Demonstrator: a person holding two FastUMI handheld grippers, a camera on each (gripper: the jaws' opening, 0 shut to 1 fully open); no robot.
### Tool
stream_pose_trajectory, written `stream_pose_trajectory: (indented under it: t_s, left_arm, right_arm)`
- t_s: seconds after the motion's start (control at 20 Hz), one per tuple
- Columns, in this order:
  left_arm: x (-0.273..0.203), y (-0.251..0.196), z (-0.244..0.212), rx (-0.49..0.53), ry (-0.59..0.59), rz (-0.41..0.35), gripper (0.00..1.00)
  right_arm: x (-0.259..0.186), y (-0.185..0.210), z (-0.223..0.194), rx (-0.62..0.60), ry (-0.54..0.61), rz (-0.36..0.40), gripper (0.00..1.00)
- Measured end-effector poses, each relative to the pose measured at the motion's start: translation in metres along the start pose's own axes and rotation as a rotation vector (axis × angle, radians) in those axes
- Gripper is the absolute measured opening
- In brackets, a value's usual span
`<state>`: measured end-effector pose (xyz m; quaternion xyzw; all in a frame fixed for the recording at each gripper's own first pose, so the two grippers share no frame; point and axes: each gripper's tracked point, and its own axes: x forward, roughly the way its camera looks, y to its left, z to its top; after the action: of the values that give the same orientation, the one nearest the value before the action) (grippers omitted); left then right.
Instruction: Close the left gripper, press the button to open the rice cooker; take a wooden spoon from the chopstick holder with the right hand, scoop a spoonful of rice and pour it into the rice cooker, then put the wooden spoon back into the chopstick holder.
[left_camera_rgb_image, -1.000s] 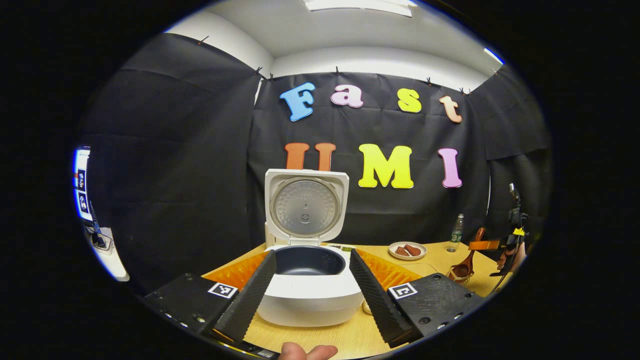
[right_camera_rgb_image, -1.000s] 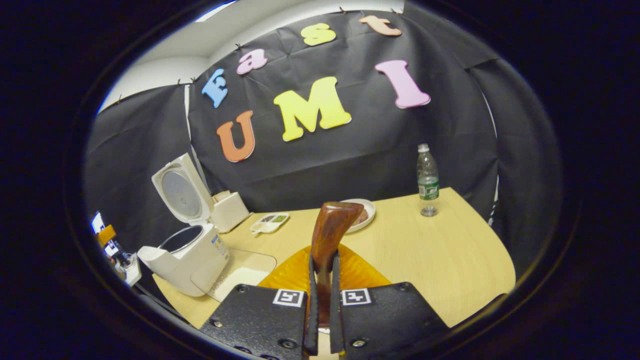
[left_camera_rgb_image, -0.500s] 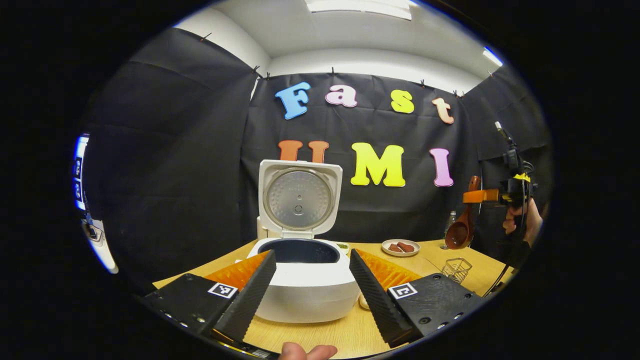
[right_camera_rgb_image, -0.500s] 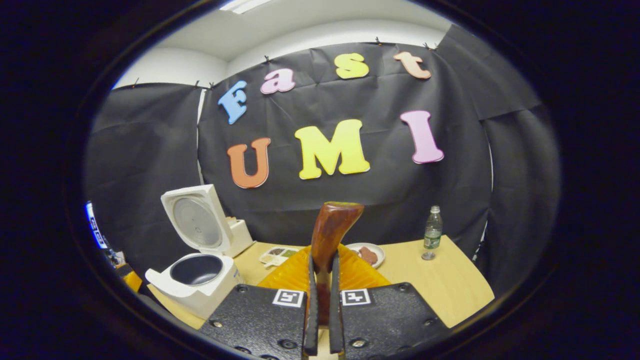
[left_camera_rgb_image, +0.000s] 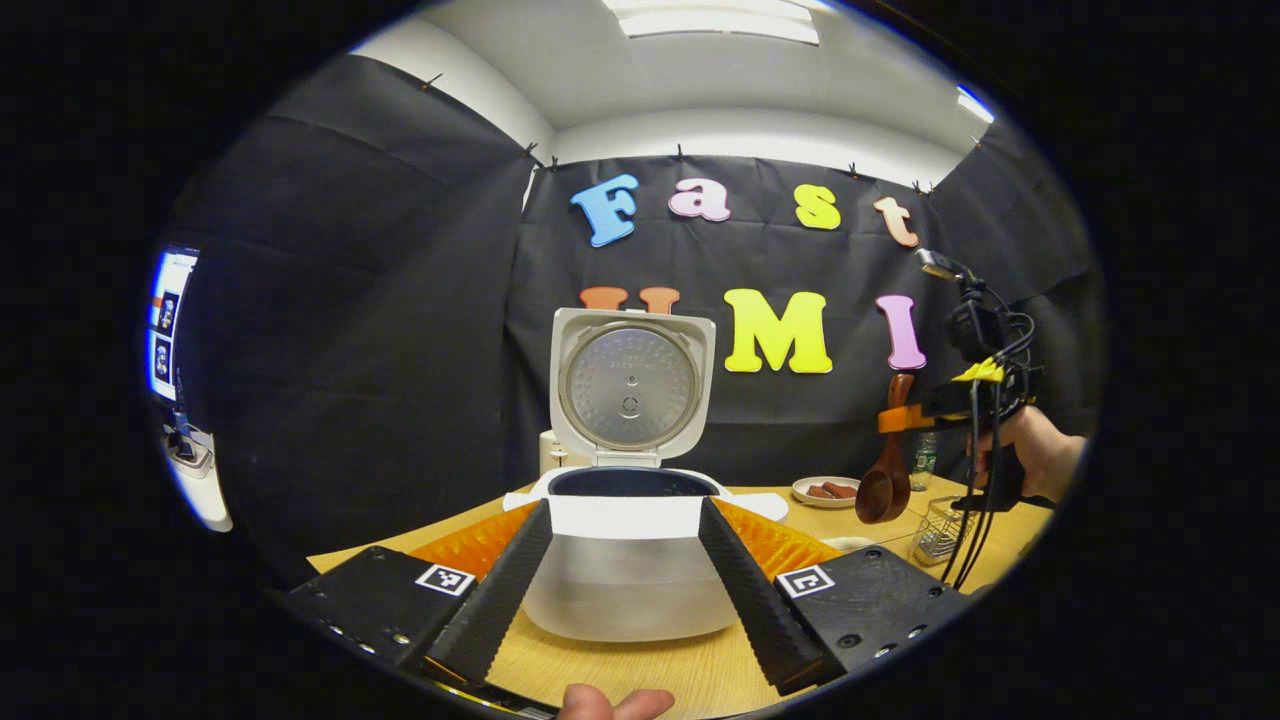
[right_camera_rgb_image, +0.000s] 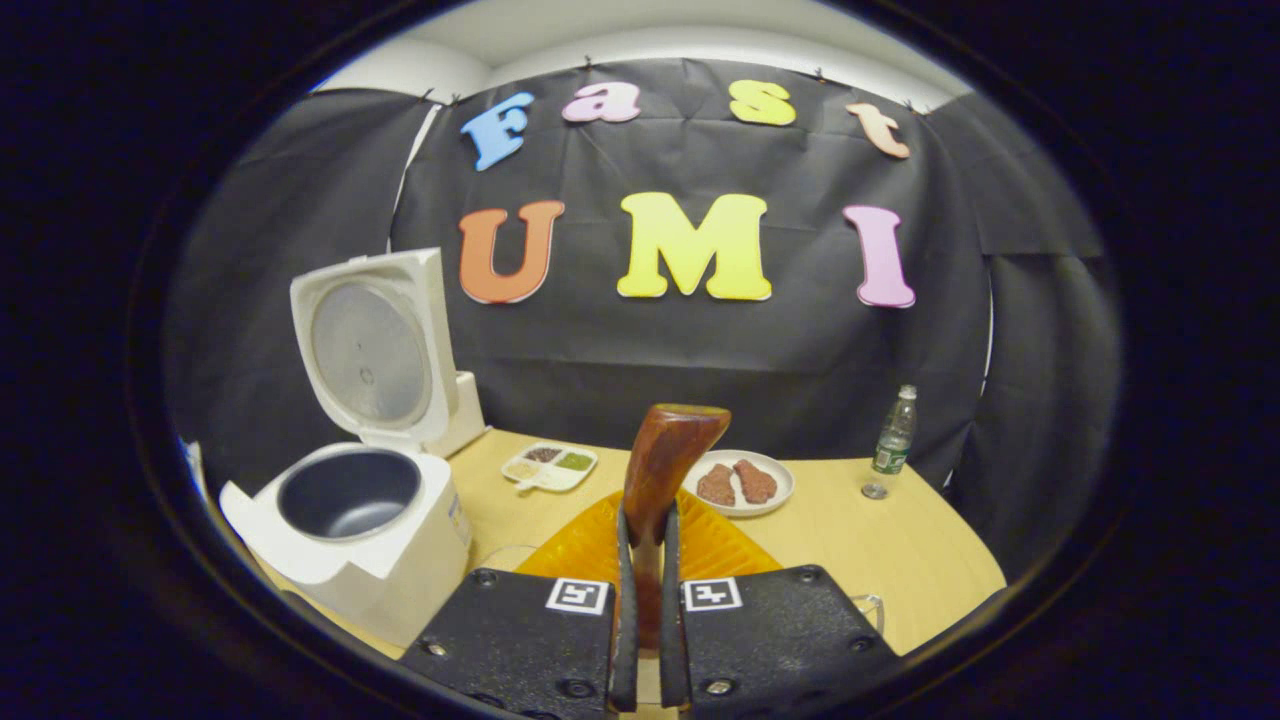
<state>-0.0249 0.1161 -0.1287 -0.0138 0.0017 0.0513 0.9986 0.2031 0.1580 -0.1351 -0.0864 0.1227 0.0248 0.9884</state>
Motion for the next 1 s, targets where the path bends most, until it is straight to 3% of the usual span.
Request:
stream_pose_trajectory:
  t_s: [0.2,0.5,0.7,1.0]
  left_arm:
    - [-0.006,0.007,0.002,0.031,-0.003,0.011,0.94]
    - [-0.008,0.011,0.007,0.032,0.003,-0.004,0.94]
    - [-0.012,0.016,0.014,0.031,0.001,0.004,0.94]
    - [-0.014,0.019,0.014,0.021,0.009,0.004,0.94]
  right_arm:
    - [0.021,0.014,-0.027,-0.114,0.019,-0.06,0.14]
    - [0.027,0.052,-0.05,-0.05,0.077,0.042,0.14]
    - [0.026,0.083,-0.057,0.082,0.122,0.144,0.14]
    - [0.027,0.094,-0.057,0.441,0.169,0.261,0.14]
